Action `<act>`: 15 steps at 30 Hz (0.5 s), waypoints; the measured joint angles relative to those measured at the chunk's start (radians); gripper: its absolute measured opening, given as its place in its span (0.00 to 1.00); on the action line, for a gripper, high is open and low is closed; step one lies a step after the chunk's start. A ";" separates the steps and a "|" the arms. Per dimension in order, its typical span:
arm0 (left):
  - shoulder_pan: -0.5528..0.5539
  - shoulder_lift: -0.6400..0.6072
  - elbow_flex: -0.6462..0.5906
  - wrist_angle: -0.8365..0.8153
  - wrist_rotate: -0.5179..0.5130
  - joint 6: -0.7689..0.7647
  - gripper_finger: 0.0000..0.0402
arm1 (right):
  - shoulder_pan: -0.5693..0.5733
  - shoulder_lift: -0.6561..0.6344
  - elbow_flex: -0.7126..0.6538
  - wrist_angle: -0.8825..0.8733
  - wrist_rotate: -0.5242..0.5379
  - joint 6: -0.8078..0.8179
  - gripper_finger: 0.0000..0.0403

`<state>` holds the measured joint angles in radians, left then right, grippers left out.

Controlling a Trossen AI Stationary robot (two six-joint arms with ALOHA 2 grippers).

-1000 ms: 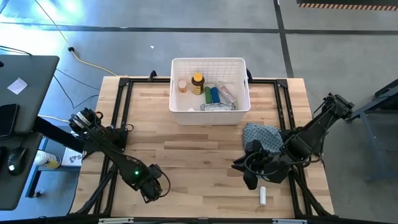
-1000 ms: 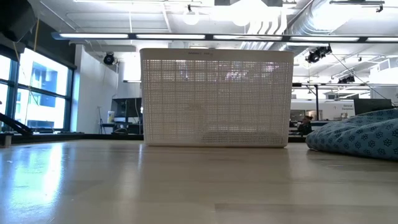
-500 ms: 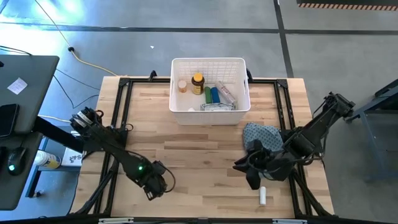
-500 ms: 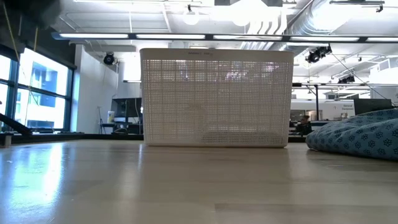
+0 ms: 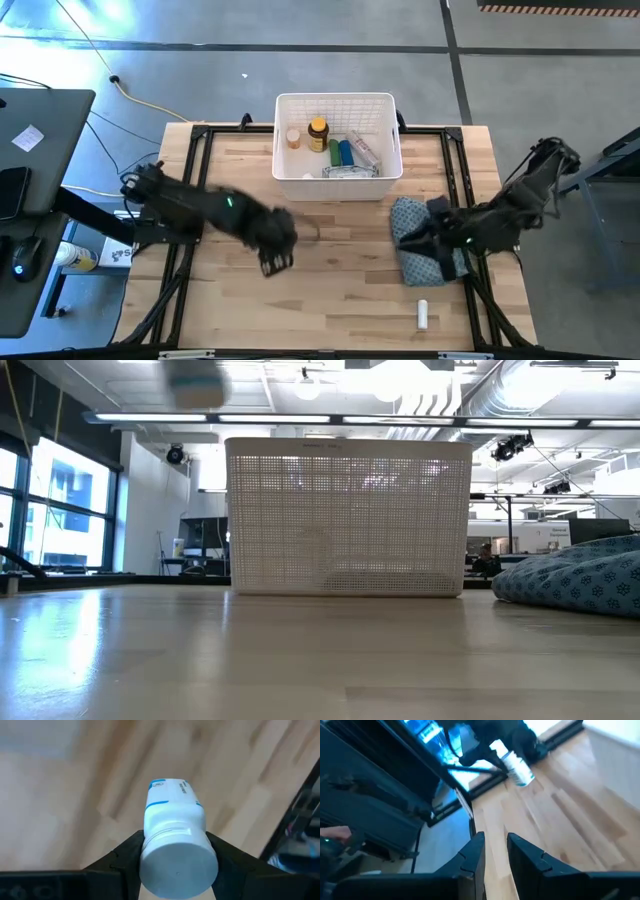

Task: Pick & place medical supplies in basket/bin
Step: Put the white and blue medicine bottle into the white bin

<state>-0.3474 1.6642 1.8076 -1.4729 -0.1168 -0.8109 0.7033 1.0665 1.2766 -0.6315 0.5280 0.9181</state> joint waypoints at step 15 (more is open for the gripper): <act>0.505 0.015 0.382 0.172 -0.142 0.556 0.53 | -0.108 -0.139 0.000 0.000 0.362 -0.268 0.18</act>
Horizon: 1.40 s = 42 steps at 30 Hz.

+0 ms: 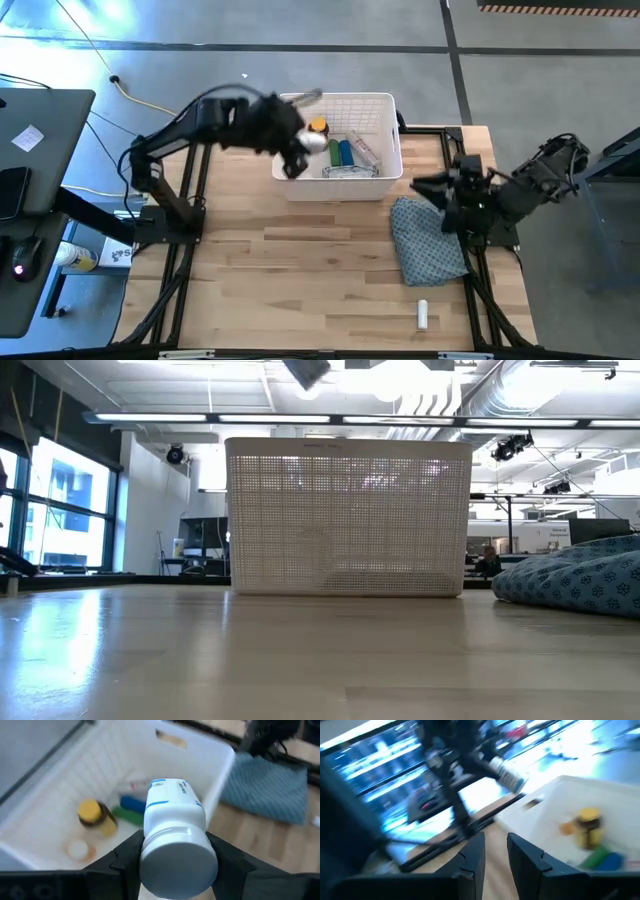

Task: Pick & place medical supplies in basket/bin
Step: Put the white and blue medicine bottle into the white bin

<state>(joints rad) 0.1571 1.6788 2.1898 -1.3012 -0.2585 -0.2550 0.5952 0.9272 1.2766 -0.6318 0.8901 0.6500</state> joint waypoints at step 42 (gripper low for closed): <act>0.316 0.580 -0.109 -0.030 0.062 0.543 0.55 | -0.423 0.003 0.000 -0.162 -0.351 0.110 0.18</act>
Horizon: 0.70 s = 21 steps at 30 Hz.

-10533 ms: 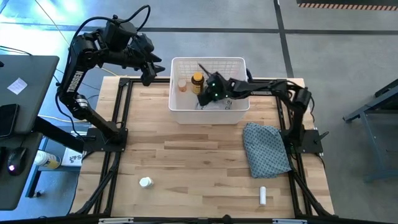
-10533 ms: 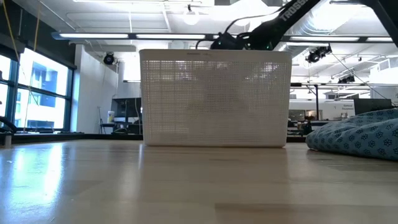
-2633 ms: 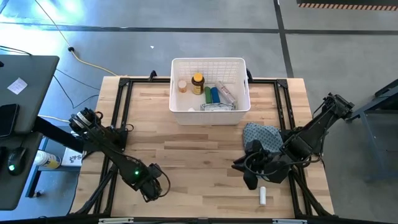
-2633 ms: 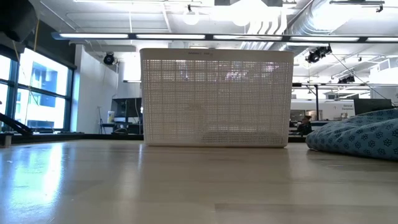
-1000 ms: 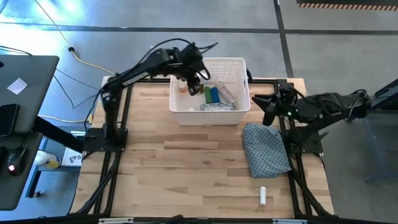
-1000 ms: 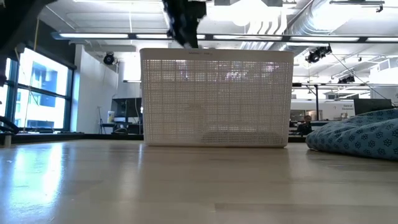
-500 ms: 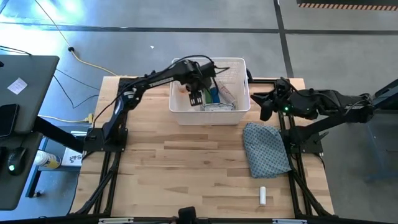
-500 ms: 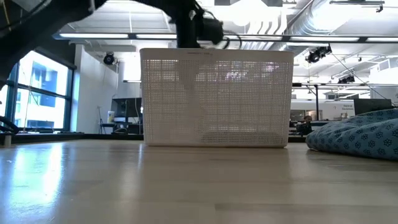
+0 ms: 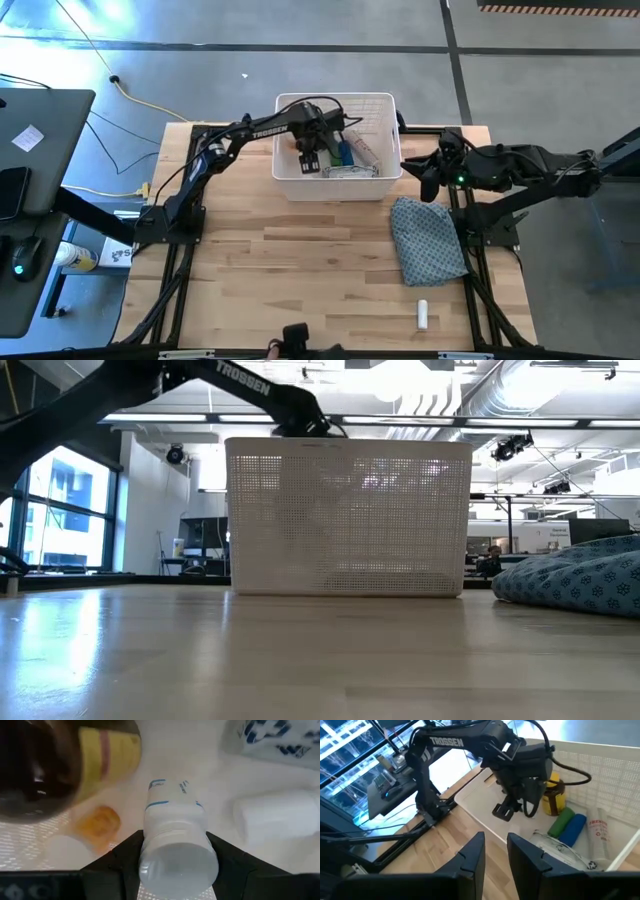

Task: Pick & place medical supplies in basket/bin
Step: Put the white and blue medicine bottle into the white bin

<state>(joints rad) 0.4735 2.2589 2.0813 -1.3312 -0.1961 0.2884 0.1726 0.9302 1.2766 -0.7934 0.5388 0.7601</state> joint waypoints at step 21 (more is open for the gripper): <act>0.044 -0.004 -0.114 0.086 -0.087 0.030 0.55 | 0.000 0.000 0.000 -0.038 -0.021 0.029 0.18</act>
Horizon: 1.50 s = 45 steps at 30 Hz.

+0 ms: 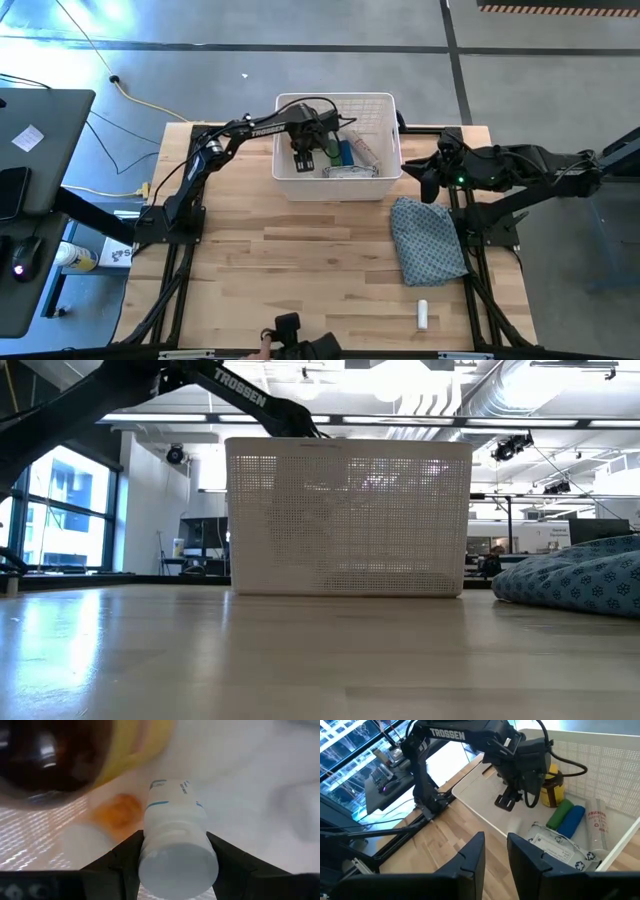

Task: Pick & place medical supplies in basket/bin
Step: Put the white and blue medicine bottle into the white bin, then put the white rolled gauze into the white bin

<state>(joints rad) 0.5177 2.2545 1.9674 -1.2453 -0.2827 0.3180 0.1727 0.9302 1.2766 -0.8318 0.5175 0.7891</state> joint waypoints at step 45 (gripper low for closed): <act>0.026 0.006 0.117 -0.123 0.062 -0.116 0.93 | 0.000 0.000 0.000 -0.003 -0.020 0.022 0.18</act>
<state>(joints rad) 0.5434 2.2604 2.0846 -1.3681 -0.2207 0.2016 0.1727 0.9302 1.2766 -0.8345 0.4976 0.8108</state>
